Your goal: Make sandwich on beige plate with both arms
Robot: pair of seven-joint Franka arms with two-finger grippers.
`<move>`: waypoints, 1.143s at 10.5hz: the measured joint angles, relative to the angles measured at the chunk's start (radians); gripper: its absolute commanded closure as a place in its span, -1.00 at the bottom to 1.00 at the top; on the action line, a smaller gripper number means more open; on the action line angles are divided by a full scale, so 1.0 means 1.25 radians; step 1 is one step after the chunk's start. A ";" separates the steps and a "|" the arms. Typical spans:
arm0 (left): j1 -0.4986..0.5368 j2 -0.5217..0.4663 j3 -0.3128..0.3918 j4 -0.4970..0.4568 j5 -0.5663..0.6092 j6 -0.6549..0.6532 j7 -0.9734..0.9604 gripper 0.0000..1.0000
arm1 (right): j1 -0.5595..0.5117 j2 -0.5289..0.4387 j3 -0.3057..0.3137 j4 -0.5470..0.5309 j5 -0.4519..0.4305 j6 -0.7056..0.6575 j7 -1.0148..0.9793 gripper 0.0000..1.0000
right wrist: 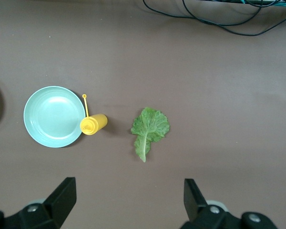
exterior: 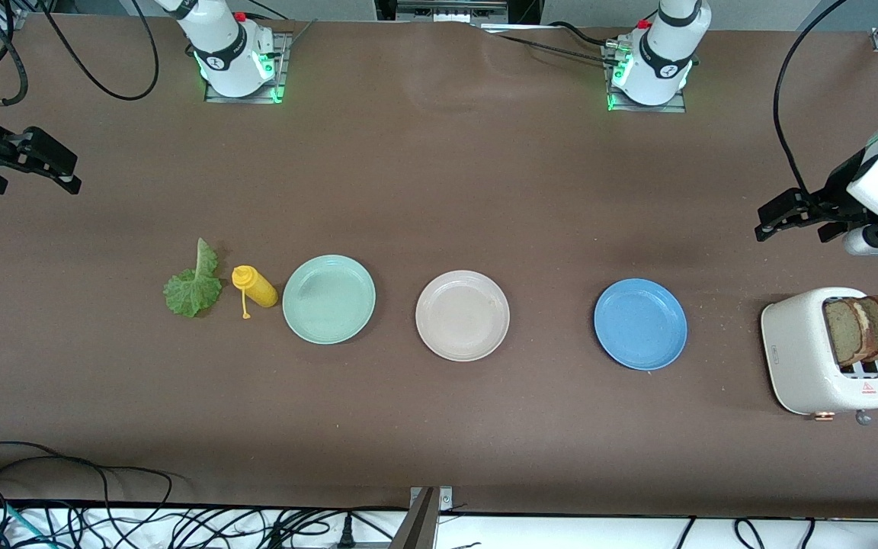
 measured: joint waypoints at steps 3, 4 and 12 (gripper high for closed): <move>0.000 0.001 0.000 0.000 0.004 -0.002 0.000 -1.00 | 0.001 0.000 0.000 0.001 0.000 0.000 0.000 -1.00; -0.001 0.002 0.000 0.000 0.016 -0.003 0.000 -1.00 | 0.001 0.000 0.000 0.001 0.000 0.000 0.000 -1.00; -0.005 0.015 -0.002 0.000 0.061 -0.005 0.000 -1.00 | 0.001 0.000 -0.001 0.002 0.000 -0.001 0.000 -1.00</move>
